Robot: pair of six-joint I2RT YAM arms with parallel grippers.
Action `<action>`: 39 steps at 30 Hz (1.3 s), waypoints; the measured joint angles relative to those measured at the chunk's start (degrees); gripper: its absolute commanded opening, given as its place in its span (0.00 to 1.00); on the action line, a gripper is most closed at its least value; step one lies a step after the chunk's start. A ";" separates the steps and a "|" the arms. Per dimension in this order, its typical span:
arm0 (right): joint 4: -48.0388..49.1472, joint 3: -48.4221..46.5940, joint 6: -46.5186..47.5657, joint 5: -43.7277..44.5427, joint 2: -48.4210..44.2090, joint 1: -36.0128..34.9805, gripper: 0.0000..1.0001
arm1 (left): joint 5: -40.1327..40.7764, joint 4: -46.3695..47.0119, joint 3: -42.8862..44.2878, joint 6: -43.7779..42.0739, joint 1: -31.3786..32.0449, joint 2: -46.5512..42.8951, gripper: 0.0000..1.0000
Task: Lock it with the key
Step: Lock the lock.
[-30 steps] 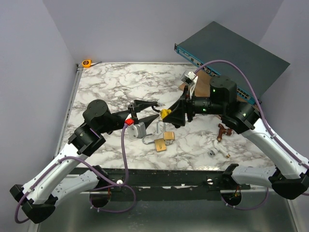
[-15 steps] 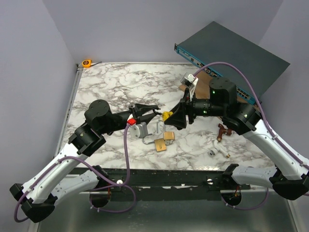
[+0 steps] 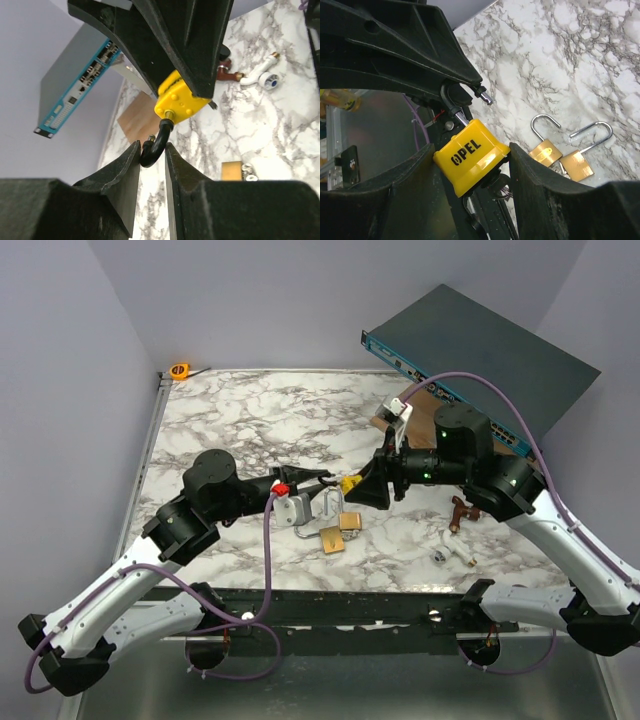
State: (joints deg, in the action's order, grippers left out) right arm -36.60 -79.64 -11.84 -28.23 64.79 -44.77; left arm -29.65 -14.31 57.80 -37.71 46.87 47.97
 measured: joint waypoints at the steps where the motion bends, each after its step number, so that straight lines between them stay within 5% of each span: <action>1: 0.00 0.00 0.04 0.28 -0.22 -0.02 0.13 | 0.09 -0.50 0.07 0.76 0.13 0.00 0.24; 18: 1.84 0.28 0.81 3.43 -1.27 -0.07 0.11 | 0.74 -2.89 6.03 30.27 0.83 5.03 0.28; 39: 4.20 1.70 1.20 7.54 -2.49 -0.31 0.11 | 1.31 -5.44 7.48 45.68 -2.29 6.58 0.27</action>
State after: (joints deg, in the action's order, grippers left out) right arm -32.40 -77.93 -10.63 -20.69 62.30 -45.08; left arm -28.34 -19.75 65.28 7.97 44.58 54.54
